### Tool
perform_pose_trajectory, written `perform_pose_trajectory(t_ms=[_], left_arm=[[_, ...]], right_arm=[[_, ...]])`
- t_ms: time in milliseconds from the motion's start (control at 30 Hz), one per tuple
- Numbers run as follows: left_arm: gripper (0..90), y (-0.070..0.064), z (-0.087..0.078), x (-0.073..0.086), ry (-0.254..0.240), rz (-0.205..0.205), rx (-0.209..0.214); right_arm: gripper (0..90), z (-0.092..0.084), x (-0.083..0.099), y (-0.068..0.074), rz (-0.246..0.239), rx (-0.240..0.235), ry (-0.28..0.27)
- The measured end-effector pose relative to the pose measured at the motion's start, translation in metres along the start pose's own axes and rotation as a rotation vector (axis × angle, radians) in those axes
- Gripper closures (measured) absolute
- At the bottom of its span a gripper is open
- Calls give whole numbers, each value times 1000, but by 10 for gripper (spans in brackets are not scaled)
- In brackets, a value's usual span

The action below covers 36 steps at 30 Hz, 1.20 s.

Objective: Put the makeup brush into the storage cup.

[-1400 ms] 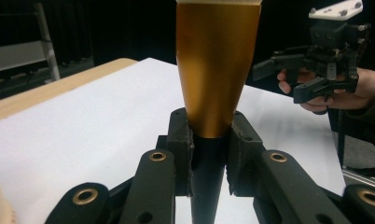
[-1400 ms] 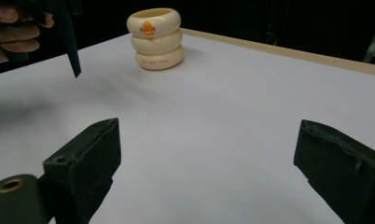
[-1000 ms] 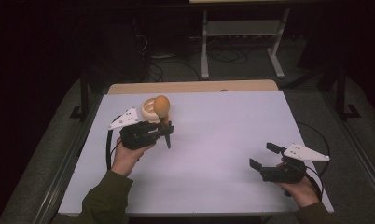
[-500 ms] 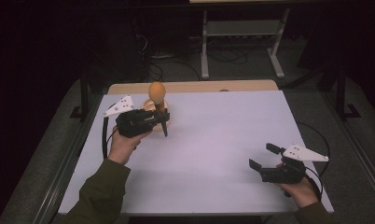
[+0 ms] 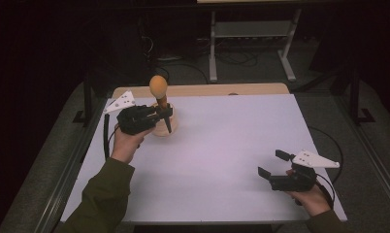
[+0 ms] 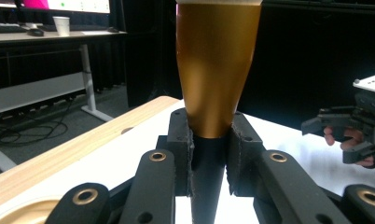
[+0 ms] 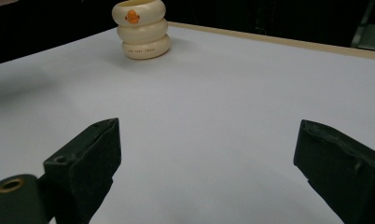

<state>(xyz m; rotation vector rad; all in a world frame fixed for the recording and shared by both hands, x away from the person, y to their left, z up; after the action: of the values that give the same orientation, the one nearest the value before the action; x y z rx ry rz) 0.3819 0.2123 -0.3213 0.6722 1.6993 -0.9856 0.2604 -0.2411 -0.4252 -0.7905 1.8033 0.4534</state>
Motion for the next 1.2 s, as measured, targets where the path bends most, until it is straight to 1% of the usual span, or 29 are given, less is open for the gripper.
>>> perform_pose_trajectory(t_ms=[200,400,433,533,633,700,833,867,933,967,1000,1067,1200], left_arm=[[743,6,1,-6,-10,9,-20],[743,14,0,-9,-24,5,-43],[743,15,0,-10,-20,12,-50],[743,20,-1,-11,-28,4,-62],[743,25,-1,-13,-30,10,-79],[743,27,0,-14,-26,21,-92],[743,31,4,-14,-26,20,-113],[743,32,5,-13,-30,11,-116],[742,34,6,-13,-31,14,-125],[742,35,7,-12,-34,10,-130],[743,37,7,-12,-33,16,-137],[743,39,9,-11,-42,8,-147],[743,45,11,-9,-41,10,-176]], right_arm=[[68,0,0,0,0,-5,2],[68,1,0,1,-4,-10,6],[68,1,0,1,-5,-10,7],[69,1,0,1,-5,-11,8],[69,1,1,1,0,-14,12],[69,1,1,1,-2,-15,13],[69,2,1,1,-2,-15,13],[69,2,1,1,-5,-15,14],[69,2,1,1,-5,-16,15],[70,2,1,1,-4,-15,15],[69,1,1,1,-1,-16,15],[70,1,1,1,-3,-14,15],[70,2,1,1,-2,-14,13]])
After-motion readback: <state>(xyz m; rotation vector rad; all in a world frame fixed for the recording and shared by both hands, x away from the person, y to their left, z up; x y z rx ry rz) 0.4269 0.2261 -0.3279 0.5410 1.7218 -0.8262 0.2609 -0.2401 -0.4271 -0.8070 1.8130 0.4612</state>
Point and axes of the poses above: each handheld gripper's, and its own axes: z roughly forward along the jaws, x roughly out of its underside, y roughly to its left, the point moved 1 cm from there along z, roughly forward along the jaws, and after that the axes turned 12 degrees about -z, right-handed, at the moved point
